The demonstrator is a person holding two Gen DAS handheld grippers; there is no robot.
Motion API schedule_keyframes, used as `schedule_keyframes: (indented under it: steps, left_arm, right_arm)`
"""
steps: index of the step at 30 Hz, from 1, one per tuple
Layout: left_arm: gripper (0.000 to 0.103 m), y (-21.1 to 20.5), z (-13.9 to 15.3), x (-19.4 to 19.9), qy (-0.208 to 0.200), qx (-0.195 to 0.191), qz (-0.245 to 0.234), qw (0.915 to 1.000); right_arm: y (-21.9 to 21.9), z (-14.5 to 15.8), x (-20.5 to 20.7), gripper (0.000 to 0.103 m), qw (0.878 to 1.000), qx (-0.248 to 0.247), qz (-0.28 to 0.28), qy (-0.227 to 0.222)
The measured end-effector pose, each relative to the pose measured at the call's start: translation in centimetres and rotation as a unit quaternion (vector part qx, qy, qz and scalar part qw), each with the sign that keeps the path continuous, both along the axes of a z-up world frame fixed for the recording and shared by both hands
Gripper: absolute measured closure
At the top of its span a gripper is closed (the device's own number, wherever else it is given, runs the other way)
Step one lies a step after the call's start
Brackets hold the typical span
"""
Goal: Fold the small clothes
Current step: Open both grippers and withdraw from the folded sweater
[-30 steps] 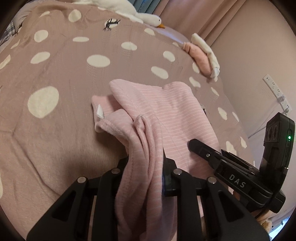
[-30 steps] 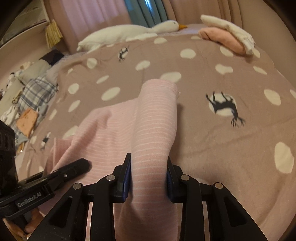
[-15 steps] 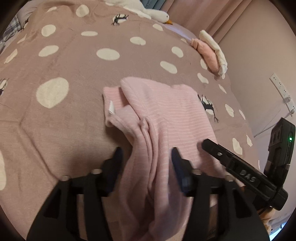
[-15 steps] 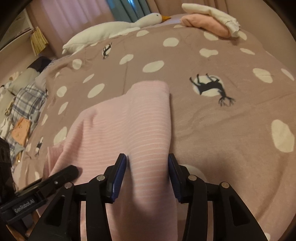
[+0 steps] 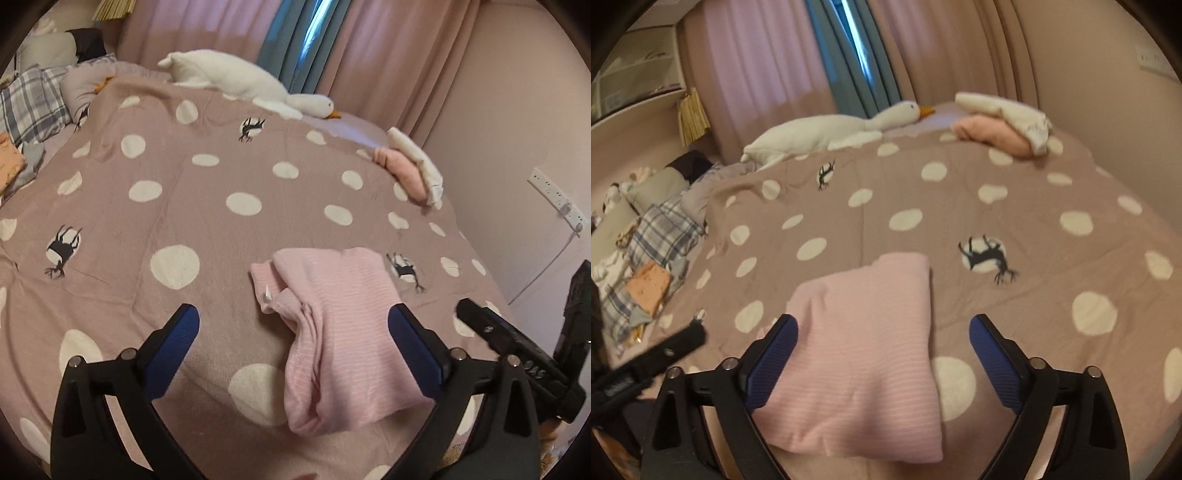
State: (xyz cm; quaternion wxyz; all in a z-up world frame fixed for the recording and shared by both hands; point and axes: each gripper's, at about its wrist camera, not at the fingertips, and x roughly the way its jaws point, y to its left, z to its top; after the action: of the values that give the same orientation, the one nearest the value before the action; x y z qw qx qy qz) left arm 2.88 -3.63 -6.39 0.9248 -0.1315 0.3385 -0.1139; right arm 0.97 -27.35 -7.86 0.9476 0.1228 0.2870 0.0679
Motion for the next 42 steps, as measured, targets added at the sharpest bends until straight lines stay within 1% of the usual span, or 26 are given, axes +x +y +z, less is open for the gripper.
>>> schedule_keyframes:
  steps: [3,5,14,18,23,27,42]
  left_arm:
    - [0.000,0.1,0.7,-0.9,-0.002,-0.013,-0.014,0.9998]
    - [0.000,0.1,1.0,-1.4,-0.007,-0.012,-0.014,0.9998]
    - [0.000,-0.4,0.7,-2.2,-0.004,0.038,0.002,0.9993]
    - [0.000,-0.5,0.4,-2.2,0.003,0.054,0.009,0.9985]
    - [0.000,-0.9,0.0,-2.5,0.006,0.076,0.016,0.9970]
    - [0.000,-1.1,-0.3,-2.6,0.009,0.082,0.010,0.9965]
    - [0.000,-1.8,-0.8,-2.6,0.014,0.095,0.009,0.9954]
  right_arm:
    - [0.4,0.2,-0.2,0.007,1.000,-0.012,0.001,-0.004]
    - [0.7,0.4,-0.5,0.004,1.000,-0.019,-0.001,-0.006]
    - [1.3,0.8,-1.3,0.003,0.999,-0.038,-0.007,-0.012]
    - [1.6,0.7,-1.5,0.003,0.999,-0.045,-0.010,-0.012]
    - [1.6,0.4,-1.3,0.003,0.999,-0.044,-0.005,-0.007]
    - [1.7,0.5,-1.5,0.003,0.999,-0.036,0.005,-0.011]
    - [1.9,0.0,-1.3,0.003,0.999,-0.042,-0.006,0.004]
